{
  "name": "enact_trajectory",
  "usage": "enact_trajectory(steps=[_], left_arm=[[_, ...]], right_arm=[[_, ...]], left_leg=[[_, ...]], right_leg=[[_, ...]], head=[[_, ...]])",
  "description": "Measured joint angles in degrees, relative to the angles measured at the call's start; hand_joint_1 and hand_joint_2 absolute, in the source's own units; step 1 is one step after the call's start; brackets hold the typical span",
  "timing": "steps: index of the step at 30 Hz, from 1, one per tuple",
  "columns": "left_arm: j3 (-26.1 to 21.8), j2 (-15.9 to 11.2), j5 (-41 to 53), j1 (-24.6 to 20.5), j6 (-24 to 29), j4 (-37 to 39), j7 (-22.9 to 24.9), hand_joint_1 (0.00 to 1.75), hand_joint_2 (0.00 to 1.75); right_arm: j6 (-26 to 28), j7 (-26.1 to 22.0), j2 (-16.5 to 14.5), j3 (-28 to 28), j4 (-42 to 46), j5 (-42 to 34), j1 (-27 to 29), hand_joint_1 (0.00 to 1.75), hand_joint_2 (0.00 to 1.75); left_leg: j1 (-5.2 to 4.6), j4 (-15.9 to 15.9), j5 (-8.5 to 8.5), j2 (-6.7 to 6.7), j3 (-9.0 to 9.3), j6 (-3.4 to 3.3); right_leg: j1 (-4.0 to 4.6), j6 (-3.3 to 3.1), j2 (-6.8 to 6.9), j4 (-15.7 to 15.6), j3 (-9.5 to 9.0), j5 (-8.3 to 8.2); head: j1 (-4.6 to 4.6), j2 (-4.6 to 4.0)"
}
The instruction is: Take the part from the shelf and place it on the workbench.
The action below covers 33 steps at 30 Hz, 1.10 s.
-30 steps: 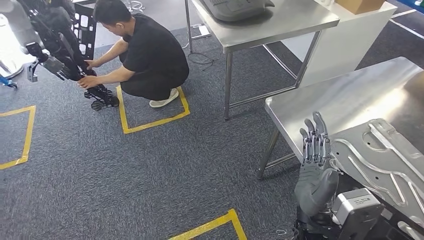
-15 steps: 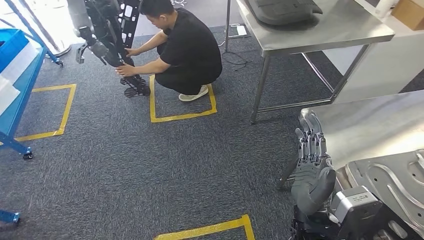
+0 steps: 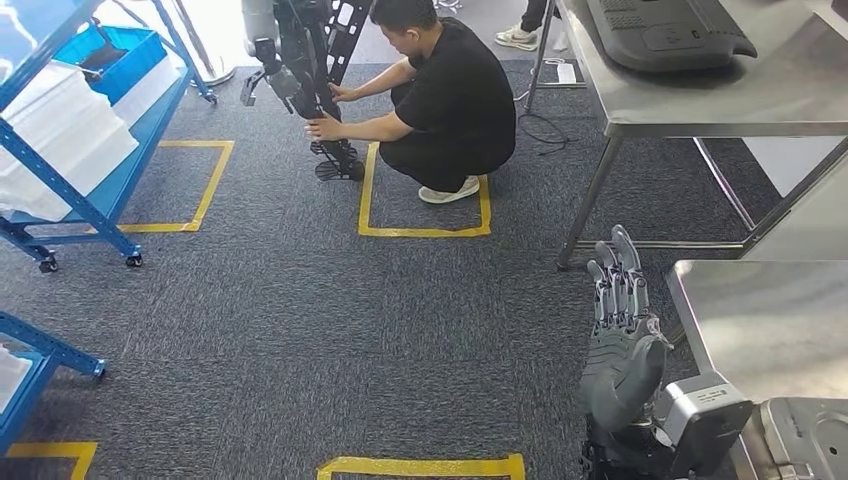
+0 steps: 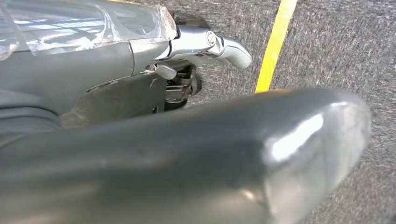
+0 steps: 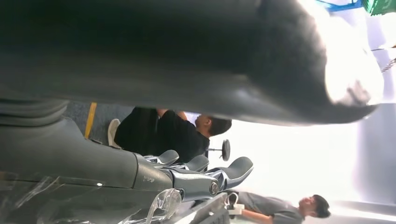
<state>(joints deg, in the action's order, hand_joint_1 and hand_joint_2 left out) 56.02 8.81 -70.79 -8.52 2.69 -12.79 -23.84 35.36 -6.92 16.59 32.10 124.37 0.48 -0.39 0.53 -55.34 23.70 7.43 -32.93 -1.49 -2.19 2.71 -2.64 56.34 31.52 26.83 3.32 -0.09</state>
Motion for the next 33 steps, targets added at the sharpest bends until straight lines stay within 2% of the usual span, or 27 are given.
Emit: enact_trajectory(steps=[2, 3, 4, 5, 6, 7, 8, 9, 11, 12, 13, 15, 16, 17, 19, 20, 21, 22, 23, 24, 26, 27, 28, 30, 31, 32, 33], left_arm=[[0.0, -0.1, 0.0, 0.0, 0.0, 0.0, -0.1, 0.00, 0.00], [0.0, -0.1, 0.0, 0.0, 0.0, 0.0, -0.2, 0.00, 0.00], [0.0, -0.1, 0.0, 0.0, 0.0, 0.0, -0.2, 0.00, 0.00], [0.0, -0.1, 0.0, 0.0, -0.1, 0.0, -0.2, 0.00, 0.00], [0.0, -0.1, 0.0, 0.0, -0.1, 0.0, -0.2, 0.00, 0.00], [0.0, -0.1, 0.0, -0.1, -0.1, 0.0, -0.2, 0.00, 0.00], [0.0, -0.1, 0.0, -0.1, -0.1, 0.0, -0.1, 0.00, 0.00], [0.0, -0.1, 0.0, -0.1, -0.1, 0.0, 0.0, 0.00, 0.00], [0.0, -0.1, -0.1, -0.2, -0.2, 0.0, 0.2, 0.00, 0.00], [0.0, -0.1, -0.1, -0.2, -0.2, 0.0, 0.3, 0.00, 0.00], [0.0, 0.0, -0.1, -0.2, -0.2, 0.0, 0.3, 0.00, 0.00], [0.0, 0.0, -0.1, -0.2, -0.3, 0.0, 0.4, 0.00, 0.00], [0.0, 0.0, -0.1, -0.1, -0.3, 0.0, 0.5, 0.00, 0.00], [0.0, 0.0, -0.1, -0.1, -0.3, 0.0, 0.5, 0.00, 0.00], [0.0, 0.0, 0.1, -0.1, -0.3, 0.0, 0.6, 0.00, 0.00], [0.0, 0.0, 0.2, -0.2, -0.3, 0.0, 0.6, 0.00, 0.00], [0.0, 0.0, 0.3, -0.2, -0.3, 0.0, 0.6, 0.00, 0.00], [0.0, 0.1, 0.4, -0.1, -0.3, 0.0, 0.6, 0.00, 0.00], [0.0, 0.1, 0.5, -0.1, -0.3, 0.0, 0.6, 0.00, 0.00], [0.0, 0.1, 0.6, -0.1, -0.3, 0.0, 0.5, 0.00, 0.00], [0.0, 0.1, 0.7, -0.1, -0.3, 0.0, 0.4, 0.00, 0.00], [0.0, 0.0, 0.7, 0.0, -0.3, 0.0, 0.4, 0.00, 0.00], [0.0, 0.0, 0.7, 0.0, -0.3, 0.0, 0.3, 0.00, 0.00], [0.0, 0.0, 0.6, 0.0, -0.1, 0.0, 0.2, 0.00, 0.00], [0.0, 0.0, 0.5, 0.0, 0.0, 0.0, 0.2, 0.00, 0.00], [0.0, -0.1, 0.5, 0.0, 0.1, 0.0, 0.1, 0.00, 0.00], [0.0, -0.1, 0.4, 0.0, 0.2, 0.0, 0.1, 0.00, 0.00]], right_arm=[[0.0, 0.0, 0.0, 0.0, 0.0, 0.0, -0.1, 0.00, 0.00], [0.0, -0.1, 0.0, 0.0, 0.0, 0.0, 0.0, 0.00, 0.00], [0.0, -0.1, 0.0, 0.1, 0.0, 0.0, 0.0, 0.00, 0.00], [0.0, -0.1, 0.0, 0.1, 0.0, 0.0, 0.0, 0.00, 0.00], [0.0, -0.1, 0.0, 0.1, 0.0, 0.0, 0.0, 0.00, 0.00], [0.0, -0.1, 0.0, 0.2, 0.0, 0.0, 0.0, 0.00, 0.00], [0.0, -0.1, 0.0, 0.3, 0.0, -0.1, -0.1, 0.00, 0.00], [0.0, -0.2, 0.0, 0.4, 0.0, -0.1, -0.2, 0.00, 0.00], [0.0, -0.3, 0.0, 0.5, -0.1, -0.2, -0.4, 0.00, 0.00], [0.0, -0.3, 0.0, 0.5, -0.1, -0.3, -0.4, 0.00, 0.00], [0.0, -0.4, 0.0, 0.6, -0.1, -0.3, -0.5, 0.00, 0.00], [0.0, -0.4, 0.1, 0.7, -0.1, -0.4, -0.7, 0.00, 0.00], [0.0, -0.4, 0.1, 0.7, -0.2, -0.4, -0.7, 0.00, 0.00], [0.0, -0.5, 0.1, 0.7, -0.2, -0.4, -0.8, 0.00, 0.00], [0.0, -0.5, 0.3, 0.8, -0.2, -0.4, -0.7, 0.00, 0.00], [0.0, -0.5, 0.4, 0.8, -0.2, -0.5, -0.6, 0.00, 0.00], [0.0, -0.4, 0.5, 0.8, -0.3, -0.5, -0.5, 0.00, 0.00], [0.0, -0.4, 0.5, 0.8, -0.3, -0.5, -0.4, 0.00, 0.00], [0.0, -0.4, 0.6, 0.9, -0.4, -0.5, -0.4, 0.00, 0.00], [0.0, -0.4, 0.7, 0.9, -0.4, -0.6, -0.4, 0.00, 0.00], [0.0, -0.4, 0.8, 0.9, -0.4, -0.6, -0.4, 0.00, 0.00], [0.0, -0.4, 0.9, 1.0, -0.4, -0.7, -0.3, 0.00, 0.00], [0.0, -0.4, 0.9, 1.0, -0.5, -0.8, -0.3, 0.00, 0.00], [0.0, -0.3, 1.0, 1.0, -0.5, -1.2, -0.2, 0.00, 0.00], [0.0, -0.3, 1.0, 1.1, -0.6, -1.5, -0.2, 0.00, 0.00], [0.0, -0.2, 1.0, 1.1, -0.6, -1.8, -0.2, 0.00, 0.00], [0.0, -0.2, 1.0, 1.2, -0.7, -2.1, -0.2, 0.00, 0.00]], left_leg=[[-0.07, -2.9, 1.61, -2.82, -1.32, 0.50], [-0.15, -6.1, 3.28, -4.71, -2.86, 0.74], [-0.19, -10.3, 5.20, -6.03, -4.97, 0.94], [-0.13, -14.4, 6.78, -6.56, -7.09, 1.05], [-0.10, -17.2, 7.53, -6.78, -8.60, 1.05], [-0.11, -17.7, 7.19, -6.92, -8.99, 0.93], [-0.15, -15.8, 5.86, -7.13, -8.12, 0.71], [-0.28, -11.8, 3.92, -7.71, -6.15, 0.33], [-0.96, -3.4, 0.87, -10.10, -1.97, -0.61], [-1.32, -1.1, 0.21, -10.92, -0.84, -0.96], [-1.63, -0.3, 0.12, -11.18, -0.53, -1.19], [-1.61, 0.1, -0.10, -9.87, -0.46, -1.52], [-1.45, 0.5, -0.32, -9.17, -0.19, -1.73], [-1.22, 1.0, -0.59, -8.53, 0.16, -1.97], [-0.99, 1.5, -0.84, -7.20, 0.64, -2.29], [-0.99, 1.4, -0.83, -6.46, 0.68, -2.42], [-1.01, 1.4, -0.79, -5.58, 0.70, -2.48], [-1.02, 1.4, -0.76, -4.68, 0.76, -2.49], [-0.99, 1.3, -0.72, -3.74, 0.85, -2.45], [-0.91, 1.2, -0.63, -2.81, 1.00, -2.33], [-0.84, 0.9, -0.32, -1.11, 1.08, -1.87], [-0.85, 0.7, -0.20, -0.45, 0.92, -1.57], [-0.86, 0.6, -0.17, 0.13, 0.68, -1.28], [-0.68, 0.6, -0.25, 1.10, 0.26, -0.76], [-0.68, 0.2, -0.02, 0.63, 0.08, -0.49], [-0.72, -1.0, 0.70, -0.65, -0.47, -0.19], [-0.75, -3.6, 2.08, -2.42, -1.69, 0.13]], right_leg=[[0.01, -0.80, 1.33, -0.1, -0.16, -0.07], [0.08, -1.08, 2.03, -0.1, -0.22, -0.02], [0.18, -1.28, 2.75, -0.1, -0.25, 0.06], [0.28, -1.41, 3.52, -0.1, -0.27, 0.14], [0.37, -1.47, 4.29, -0.1, -0.29, 0.22], [0.45, -1.50, 5.06, -0.1, -0.35, 0.32], [0.54, -1.49, 5.80, -0.1, -0.46, 0.43], [0.64, -1.43, 6.50, -0.1, -0.65, 0.57], [0.89, -1.14, 7.76, -0.2, -1.09, 0.92], [0.96, -0.89, 8.28, -0.2, -1.27, 1.09], [0.96, -0.61, 8.84, -0.3, -1.44, 1.23], [0.89, 0.03, 9.68, -0.6, -1.88, 1.46], [0.85, 0.31, 9.02, -0.4, -2.02, 1.84], [0.84, 0.49, 7.62, 0.8, -1.68, 2.76], [0.83, 0.67, 4.16, 7.0, 1.16, 6.14], [0.85, 0.72, 3.30, 11.1, 3.30, 7.84], [0.87, 0.80, 2.99, 14.3, 5.11, 8.72], [0.86, 0.87, 2.88, 15.5, 6.08, 8.45], [0.82, 0.92, 2.78, 14.4, 5.92, 7.00], [0.71, 0.95, 2.44, 11.1, 4.66, 4.69], [0.37, 0.91, 0.14, 3.3, 1.34, 0.87], [0.28, 0.74, -0.76, 0.8, 0.29, -0.02], [0.30, 0.48, -1.31, -0.3, -0.10, -0.15], [0.49, -0.25, -0.20, -0.4, -0.11, -0.21], [0.51, -0.63, 0.45, -0.5, -0.21, -0.24], [0.47, -1.04, 1.17, -0.6, -0.36, -0.23], [0.43, -1.39, 1.93, -0.6, -0.52, -0.16]], head=[[0.14, 0.00], [0.22, 0.00], [0.31, 0.00], [0.32, 0.00], [0.33, 0.00], [0.34, 0.00], [0.34, 0.00], [0.35, 0.00], [0.32, 0.00], [0.31, 0.00], [0.31, 0.00], [0.33, 0.00], [0.29, 0.00], [0.25, 0.00], [0.11, 0.00], [0.09, 0.00], [0.07, 0.00], [0.07, 0.00], [0.07, 0.00], [0.07, 0.00], [0.05, 0.00], [0.04, 0.00], [0.04, 0.00], [0.05, 0.00], [0.09, 0.00], [0.19, 0.00], [0.29, 0.00]])
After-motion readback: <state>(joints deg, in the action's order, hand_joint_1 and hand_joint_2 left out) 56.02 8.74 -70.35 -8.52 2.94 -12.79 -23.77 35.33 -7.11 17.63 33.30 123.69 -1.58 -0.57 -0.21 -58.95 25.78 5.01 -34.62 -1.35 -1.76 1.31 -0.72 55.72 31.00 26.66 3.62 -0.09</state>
